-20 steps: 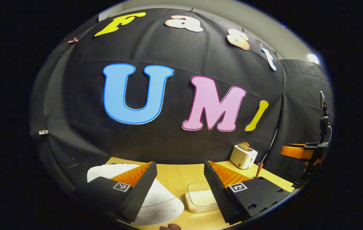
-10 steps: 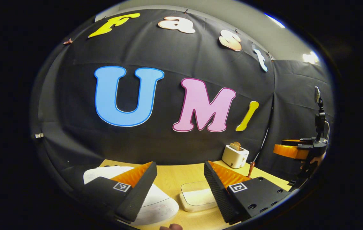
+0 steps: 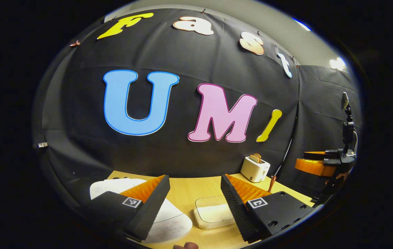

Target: Close the left gripper, press the button to open the rice cooker; take a wooden spoon from the chopstick holder with the right hand, scoop a spoonful of rice and pour it into the rice cooker, then put the wooden spoon back into the chopstick holder.

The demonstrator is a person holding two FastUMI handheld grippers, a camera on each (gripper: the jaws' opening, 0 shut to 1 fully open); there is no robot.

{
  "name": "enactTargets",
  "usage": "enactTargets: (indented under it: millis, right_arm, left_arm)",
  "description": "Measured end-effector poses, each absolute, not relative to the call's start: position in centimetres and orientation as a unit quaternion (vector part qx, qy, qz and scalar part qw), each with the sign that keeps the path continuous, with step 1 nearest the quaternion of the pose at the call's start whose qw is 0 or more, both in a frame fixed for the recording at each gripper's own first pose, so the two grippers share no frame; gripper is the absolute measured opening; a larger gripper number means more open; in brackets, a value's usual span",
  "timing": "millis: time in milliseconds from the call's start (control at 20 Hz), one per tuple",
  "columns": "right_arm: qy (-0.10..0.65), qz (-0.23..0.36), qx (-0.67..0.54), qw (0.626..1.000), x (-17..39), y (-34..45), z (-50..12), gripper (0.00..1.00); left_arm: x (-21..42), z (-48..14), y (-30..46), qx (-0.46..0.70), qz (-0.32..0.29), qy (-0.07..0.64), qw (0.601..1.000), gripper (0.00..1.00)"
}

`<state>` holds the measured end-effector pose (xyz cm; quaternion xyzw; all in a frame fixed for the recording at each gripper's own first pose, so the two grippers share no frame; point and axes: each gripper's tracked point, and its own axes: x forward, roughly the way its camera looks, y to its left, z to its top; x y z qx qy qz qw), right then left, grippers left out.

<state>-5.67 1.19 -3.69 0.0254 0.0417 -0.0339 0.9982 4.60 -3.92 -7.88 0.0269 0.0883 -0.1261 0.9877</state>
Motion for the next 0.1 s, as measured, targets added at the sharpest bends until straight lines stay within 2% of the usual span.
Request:
enactTargets:
  millis: [100]
  right_arm:
    - [0.047, -0.036, 0.028, 0.998, -5.83, 1.01, -4.04, 0.98]
  left_arm:
    - [4.66, -8.0, -3.74, 0.029, -0.125, 0.091, 0.988, 0.95]
